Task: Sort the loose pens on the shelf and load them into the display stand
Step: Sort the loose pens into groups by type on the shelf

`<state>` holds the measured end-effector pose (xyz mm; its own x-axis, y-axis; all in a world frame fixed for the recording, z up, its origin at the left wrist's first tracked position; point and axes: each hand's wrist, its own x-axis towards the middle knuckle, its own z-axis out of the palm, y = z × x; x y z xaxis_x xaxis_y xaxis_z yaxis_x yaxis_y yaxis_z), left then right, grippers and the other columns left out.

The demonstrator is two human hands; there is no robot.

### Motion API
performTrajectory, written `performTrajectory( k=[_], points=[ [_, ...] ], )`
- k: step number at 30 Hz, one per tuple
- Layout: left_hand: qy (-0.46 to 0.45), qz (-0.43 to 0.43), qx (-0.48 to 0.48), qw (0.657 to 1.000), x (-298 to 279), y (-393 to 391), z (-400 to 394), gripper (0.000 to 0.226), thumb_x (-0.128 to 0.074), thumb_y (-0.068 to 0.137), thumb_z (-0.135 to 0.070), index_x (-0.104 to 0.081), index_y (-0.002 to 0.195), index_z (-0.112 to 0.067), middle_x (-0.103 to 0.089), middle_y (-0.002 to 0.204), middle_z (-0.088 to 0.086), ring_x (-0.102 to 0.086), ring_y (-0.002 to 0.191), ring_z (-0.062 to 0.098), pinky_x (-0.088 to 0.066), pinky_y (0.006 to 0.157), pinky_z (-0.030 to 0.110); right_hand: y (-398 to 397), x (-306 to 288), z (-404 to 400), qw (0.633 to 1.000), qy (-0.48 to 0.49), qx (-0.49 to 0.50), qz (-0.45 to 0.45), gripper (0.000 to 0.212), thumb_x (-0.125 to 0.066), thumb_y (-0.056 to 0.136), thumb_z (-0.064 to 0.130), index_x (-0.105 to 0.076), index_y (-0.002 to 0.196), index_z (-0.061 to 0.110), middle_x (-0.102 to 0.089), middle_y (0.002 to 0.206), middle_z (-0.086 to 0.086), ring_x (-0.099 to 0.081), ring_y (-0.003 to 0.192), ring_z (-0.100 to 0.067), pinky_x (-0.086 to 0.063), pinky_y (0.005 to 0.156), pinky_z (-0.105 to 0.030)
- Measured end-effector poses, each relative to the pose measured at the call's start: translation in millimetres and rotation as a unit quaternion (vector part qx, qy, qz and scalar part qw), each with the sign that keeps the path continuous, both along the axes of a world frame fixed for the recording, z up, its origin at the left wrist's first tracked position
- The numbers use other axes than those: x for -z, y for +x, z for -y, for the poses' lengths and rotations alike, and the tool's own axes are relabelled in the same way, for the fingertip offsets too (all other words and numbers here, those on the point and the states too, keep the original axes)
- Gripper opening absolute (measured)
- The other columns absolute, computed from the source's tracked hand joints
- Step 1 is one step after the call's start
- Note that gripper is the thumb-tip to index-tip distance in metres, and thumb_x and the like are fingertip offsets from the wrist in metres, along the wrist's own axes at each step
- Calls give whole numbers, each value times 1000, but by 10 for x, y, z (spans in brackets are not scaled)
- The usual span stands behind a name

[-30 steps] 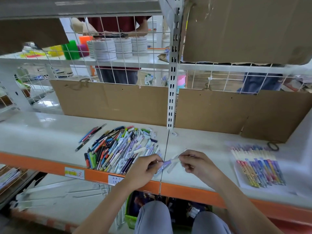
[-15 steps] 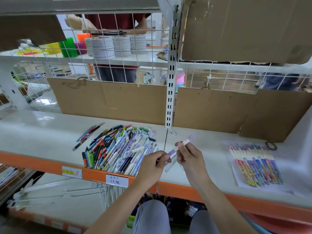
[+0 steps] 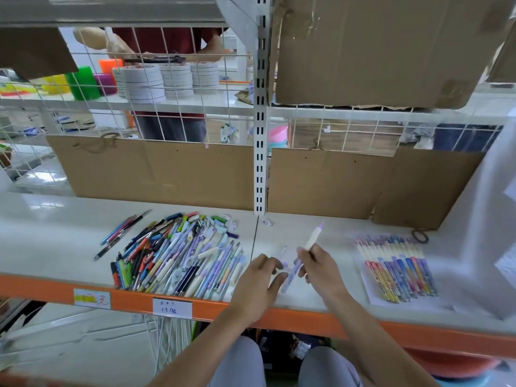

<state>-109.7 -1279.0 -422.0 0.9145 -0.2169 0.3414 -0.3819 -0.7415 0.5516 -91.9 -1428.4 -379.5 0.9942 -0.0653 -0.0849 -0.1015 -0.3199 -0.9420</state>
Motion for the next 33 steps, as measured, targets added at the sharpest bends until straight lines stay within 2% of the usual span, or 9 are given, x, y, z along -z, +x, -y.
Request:
performTrajectory(
  k=[4, 8, 12, 17, 20, 25, 27, 30, 33],
  points=[
    [72, 4, 29, 997, 132, 126, 73, 29, -42, 93, -29, -60, 112, -16, -55, 105, 1, -57, 94, 18, -47, 82, 31, 125, 51, 517, 976, -218, 2, -7, 34, -47, 97, 31, -42, 69, 12, -53, 61, 0, -49, 53, -15, -33, 48, -21],
    [52, 2, 33, 998, 236, 129, 101, 39, -36, 89, -36, -61, 113, -18, -52, 104, -2, -55, 79, 12, -47, 77, 30, 189, 175, 989, 917, -396, 36, -29, 30, -44, 97, 37, -47, 81, 11, -56, 74, -5, -58, 73, -24, -37, 55, -29],
    [27, -9, 25, 999, 241, 116, 101, 38, -38, 90, -39, -61, 115, -23, -52, 105, -5, -56, 87, 9, -46, 81, 24, 235, 301, 1221, 881, -469, 47, -25, 25, -43, 97, 33, -50, 98, 9, -64, 101, -10, -62, 94, -28, -45, 67, -31],
    [29, -5, 22, 999, 238, 104, 102, 45, -33, 87, -44, -60, 118, -26, -53, 108, -6, -55, 94, 9, -44, 86, 23, 234, 328, 1223, 840, -542, 38, -2, 22, -38, 99, 21, -43, 117, 10, -58, 112, -8, -63, 93, -27, -43, 59, -30],
    [29, 0, 23, 999, 199, 83, 87, 37, -40, 88, -36, -60, 118, -25, -51, 104, -8, -53, 91, 6, -41, 83, 18, 250, 294, 1150, 829, -558, 25, 0, 28, -38, 95, 9, -43, 123, 12, -56, 119, -6, -65, 93, -27, -44, 59, -30],
    [65, 22, -28, 997, 193, 26, -110, 23, -51, 86, -29, -63, 101, -16, -52, 93, -3, -51, 74, 11, -44, 66, 25, 213, 235, 864, 859, -510, -31, 44, 18, -39, 96, 15, -45, 113, 16, -54, 118, -2, -63, 88, -26, -51, 66, -33],
    [71, 18, -45, 996, 189, -6, -242, 16, -59, 83, -23, -62, 97, -14, -51, 92, -2, -52, 74, 13, -41, 66, 23, 178, 236, 680, 873, -477, -75, 74, 15, -40, 96, 18, -47, 109, 17, -55, 113, -1, -62, 88, -24, -51, 72, -34],
    [74, 24, -73, 994, 199, -38, -477, 14, -54, 82, -24, -60, 89, -14, -51, 89, -1, -53, 74, 16, -47, 66, 29, 136, 272, 378, 880, -445, -140, 95, 16, -41, 96, 21, -51, 109, 18, -54, 111, 1, -60, 91, -20, -44, 75, -28],
    [85, 21, -127, 988, 192, -64, -721, 9, -57, 84, -22, -60, 89, -14, -52, 92, -1, -52, 82, 18, -48, 74, 33, 115, 288, 100, 875, -433, -186, 107, 18, -40, 97, 21, -51, 112, 18, -52, 112, 1, -59, 93, -19, -42, 75, -27]
  ],
)
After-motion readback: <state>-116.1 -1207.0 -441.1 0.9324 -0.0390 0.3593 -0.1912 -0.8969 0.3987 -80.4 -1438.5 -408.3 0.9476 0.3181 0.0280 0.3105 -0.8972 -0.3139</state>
